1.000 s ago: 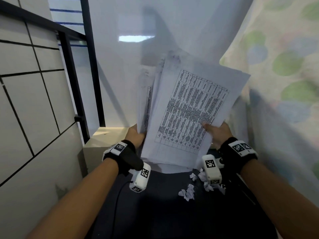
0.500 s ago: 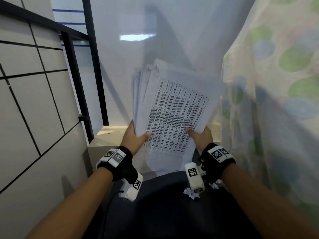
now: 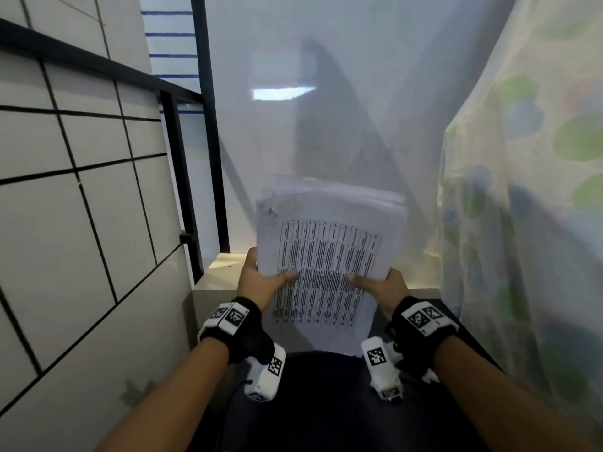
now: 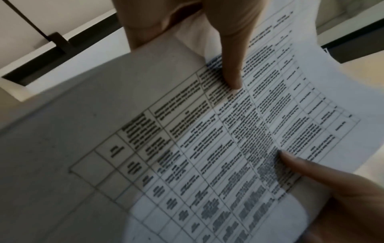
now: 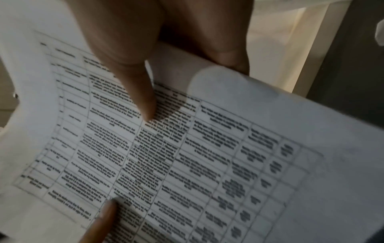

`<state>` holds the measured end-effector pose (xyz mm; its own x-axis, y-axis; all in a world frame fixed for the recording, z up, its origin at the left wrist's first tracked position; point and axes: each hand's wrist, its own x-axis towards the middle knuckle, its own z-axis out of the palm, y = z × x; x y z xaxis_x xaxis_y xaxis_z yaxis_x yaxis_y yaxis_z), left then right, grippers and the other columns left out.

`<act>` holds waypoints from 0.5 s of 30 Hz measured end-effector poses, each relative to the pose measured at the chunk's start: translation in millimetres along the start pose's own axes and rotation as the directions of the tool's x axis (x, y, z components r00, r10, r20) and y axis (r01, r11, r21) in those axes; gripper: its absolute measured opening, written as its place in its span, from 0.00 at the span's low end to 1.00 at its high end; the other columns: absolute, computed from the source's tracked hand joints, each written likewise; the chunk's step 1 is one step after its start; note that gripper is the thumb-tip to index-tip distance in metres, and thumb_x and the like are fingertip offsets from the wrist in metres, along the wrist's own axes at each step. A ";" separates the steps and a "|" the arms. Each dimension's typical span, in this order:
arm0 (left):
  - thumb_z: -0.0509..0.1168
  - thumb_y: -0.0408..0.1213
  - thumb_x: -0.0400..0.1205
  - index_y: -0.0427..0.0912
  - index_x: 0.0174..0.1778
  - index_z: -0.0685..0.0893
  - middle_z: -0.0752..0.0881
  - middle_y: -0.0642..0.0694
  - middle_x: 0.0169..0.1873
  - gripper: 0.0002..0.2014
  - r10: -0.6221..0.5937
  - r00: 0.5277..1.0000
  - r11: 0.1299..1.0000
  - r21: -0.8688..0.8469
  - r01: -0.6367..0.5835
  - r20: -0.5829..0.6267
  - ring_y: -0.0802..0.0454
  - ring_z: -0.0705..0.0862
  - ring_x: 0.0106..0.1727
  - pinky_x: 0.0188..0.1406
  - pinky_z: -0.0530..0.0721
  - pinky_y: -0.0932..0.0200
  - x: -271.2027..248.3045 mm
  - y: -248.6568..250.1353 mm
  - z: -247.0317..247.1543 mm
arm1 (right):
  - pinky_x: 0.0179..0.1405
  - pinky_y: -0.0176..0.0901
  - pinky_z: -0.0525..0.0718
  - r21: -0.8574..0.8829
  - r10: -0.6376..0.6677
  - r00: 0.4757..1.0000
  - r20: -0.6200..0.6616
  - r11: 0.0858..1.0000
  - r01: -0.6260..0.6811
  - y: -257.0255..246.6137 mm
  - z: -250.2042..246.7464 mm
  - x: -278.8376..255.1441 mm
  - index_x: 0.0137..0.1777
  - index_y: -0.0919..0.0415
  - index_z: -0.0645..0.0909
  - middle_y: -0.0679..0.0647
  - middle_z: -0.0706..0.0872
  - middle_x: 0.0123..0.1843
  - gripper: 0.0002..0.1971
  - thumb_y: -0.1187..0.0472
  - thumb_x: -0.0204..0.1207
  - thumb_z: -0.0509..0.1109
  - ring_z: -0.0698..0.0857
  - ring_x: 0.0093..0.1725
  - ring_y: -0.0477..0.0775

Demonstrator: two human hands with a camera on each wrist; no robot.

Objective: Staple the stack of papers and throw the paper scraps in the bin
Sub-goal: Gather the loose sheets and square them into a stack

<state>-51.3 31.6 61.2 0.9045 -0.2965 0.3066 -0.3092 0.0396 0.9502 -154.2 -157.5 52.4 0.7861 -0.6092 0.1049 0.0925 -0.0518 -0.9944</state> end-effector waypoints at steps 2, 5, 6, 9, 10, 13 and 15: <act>0.79 0.29 0.66 0.41 0.68 0.72 0.81 0.56 0.45 0.35 -0.011 1.000 1.000 -0.005 0.011 -0.008 0.50 0.81 0.55 0.43 0.80 0.68 -3.6 -3.5 -5.3 | 0.59 0.54 0.85 -0.083 0.017 0.999 0.031 0.996 -0.014 1.1 -2.7 0.5 0.51 0.63 0.85 0.64 0.88 0.57 0.18 0.66 0.61 0.83 0.88 0.53 0.59; 0.79 0.30 0.67 0.43 0.65 0.71 0.81 0.56 0.46 0.33 0.006 0.998 0.998 -0.060 -0.009 -0.057 0.50 0.81 0.52 0.52 0.83 0.58 -4.2 -3.8 -10.9 | 0.57 0.56 0.88 -0.229 -0.014 1.000 -0.010 0.973 0.011 1.4 0.1 6.4 0.55 0.61 0.85 0.62 0.86 0.58 0.40 0.47 0.39 0.89 0.88 0.54 0.60; 0.77 0.30 0.69 0.44 0.64 0.71 0.82 0.54 0.46 0.30 0.011 0.997 0.997 -0.079 -0.017 -0.072 0.50 0.82 0.52 0.54 0.83 0.56 -2.1 -1.4 -10.5 | 0.56 0.55 0.88 -0.238 -0.027 0.999 -0.019 0.971 0.021 1.5 2.1 10.1 0.56 0.60 0.84 0.61 0.86 0.57 0.43 0.44 0.38 0.89 0.88 0.54 0.60; 0.70 0.34 0.78 0.37 0.66 0.74 0.83 0.45 0.50 0.22 0.058 0.993 0.998 -0.020 -0.061 -0.100 0.47 0.82 0.53 0.49 0.82 0.61 4.2 11.4 -5.0 | 0.54 0.52 0.87 -0.207 -0.093 0.996 -0.004 0.974 0.091 -11.1 12.4 10.1 0.59 0.69 0.82 0.61 0.88 0.53 0.34 0.51 0.55 0.85 0.87 0.53 0.60; 0.68 0.34 0.79 0.35 0.67 0.75 0.83 0.45 0.50 0.21 0.081 0.990 0.997 0.001 -0.081 -0.114 0.48 0.82 0.53 0.47 0.80 0.64 5.0 15.6 -3.4 | 0.54 0.53 0.87 -0.207 -0.117 0.993 -0.012 0.972 0.112 -14.7 14.7 10.8 0.59 0.70 0.81 0.63 0.88 0.53 0.34 0.50 0.57 0.84 0.87 0.53 0.61; 0.66 0.34 0.81 0.38 0.64 0.73 0.81 0.50 0.46 0.16 0.118 0.985 0.993 0.012 -0.118 -0.127 0.48 0.82 0.54 0.37 0.76 0.75 1.8 23.6 -2.5 | 0.52 0.49 0.85 -0.160 -0.146 0.988 -0.056 0.978 0.135 -19.2 19.6 5.3 0.57 0.72 0.81 0.64 0.89 0.50 0.27 0.55 0.62 0.82 0.87 0.51 0.60; 0.64 0.34 0.83 0.41 0.64 0.69 0.76 0.59 0.40 0.16 0.096 0.990 0.995 0.018 -0.095 -0.103 0.52 0.78 0.55 0.41 0.76 0.73 -8.3 22.1 -3.9 | 0.52 0.46 0.84 -0.138 -0.114 0.993 -0.036 0.985 0.108 -14.4 20.1 -2.9 0.56 0.70 0.82 0.61 0.87 0.49 0.22 0.60 0.64 0.81 0.86 0.49 0.58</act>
<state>-64.5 38.7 79.9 0.8961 -0.1915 0.4005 -0.3985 0.0506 0.9158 -145.5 -139.0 66.8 0.7479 -0.6275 0.2166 0.0917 -0.2255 -0.9699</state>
